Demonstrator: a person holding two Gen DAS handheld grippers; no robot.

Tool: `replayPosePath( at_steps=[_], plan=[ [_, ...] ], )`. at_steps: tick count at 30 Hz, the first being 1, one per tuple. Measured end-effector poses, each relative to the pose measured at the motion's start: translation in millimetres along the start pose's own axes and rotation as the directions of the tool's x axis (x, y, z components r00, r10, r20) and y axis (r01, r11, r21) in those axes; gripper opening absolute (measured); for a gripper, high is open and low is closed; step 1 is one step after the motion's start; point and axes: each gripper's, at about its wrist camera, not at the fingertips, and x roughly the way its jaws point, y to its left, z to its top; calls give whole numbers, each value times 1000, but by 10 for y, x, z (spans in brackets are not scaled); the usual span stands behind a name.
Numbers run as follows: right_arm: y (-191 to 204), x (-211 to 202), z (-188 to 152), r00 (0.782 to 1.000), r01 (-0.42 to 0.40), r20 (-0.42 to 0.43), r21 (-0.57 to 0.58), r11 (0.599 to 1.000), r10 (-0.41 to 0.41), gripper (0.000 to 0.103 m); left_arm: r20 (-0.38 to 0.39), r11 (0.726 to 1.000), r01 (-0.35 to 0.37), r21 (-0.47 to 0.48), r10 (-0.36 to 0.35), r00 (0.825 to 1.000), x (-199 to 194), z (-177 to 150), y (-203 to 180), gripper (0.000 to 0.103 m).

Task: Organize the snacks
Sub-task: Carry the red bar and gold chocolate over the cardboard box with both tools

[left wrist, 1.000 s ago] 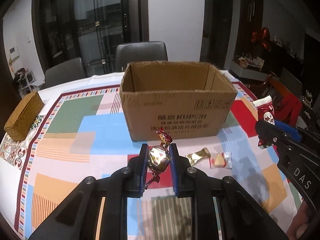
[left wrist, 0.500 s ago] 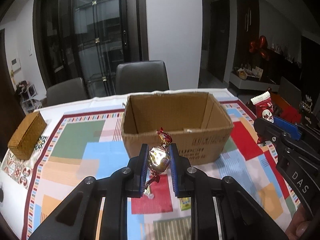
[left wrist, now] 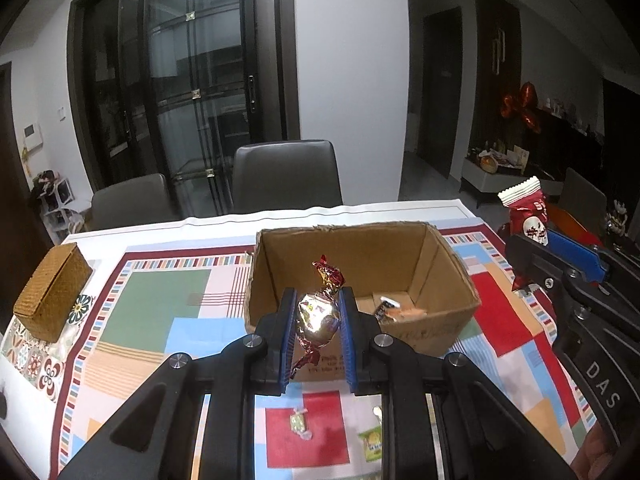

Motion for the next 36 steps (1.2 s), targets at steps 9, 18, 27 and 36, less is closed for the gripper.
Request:
replayPosePath(
  at_steps=[9,18,27,36],
  plan=[
    [-14,276,129,1000,3,-7,26,1000,-3,22,-10,1000,-15,-23,15,1000,274,109,70,21],
    [-39,556,174,999,-8,-40,37,999,9,22,-46,1000,-28,-12,27,999,588,154,94,21],
    [-41,801,195,997,-10,-72,45,999,14,22,-73,999,-33,-9,32,997,835,189,115,21],
    [-73,1026,185,993,-18,-112,62,998,25,23,-98,999,-28,-16,26,995,1009,196,126,21]
  ],
)
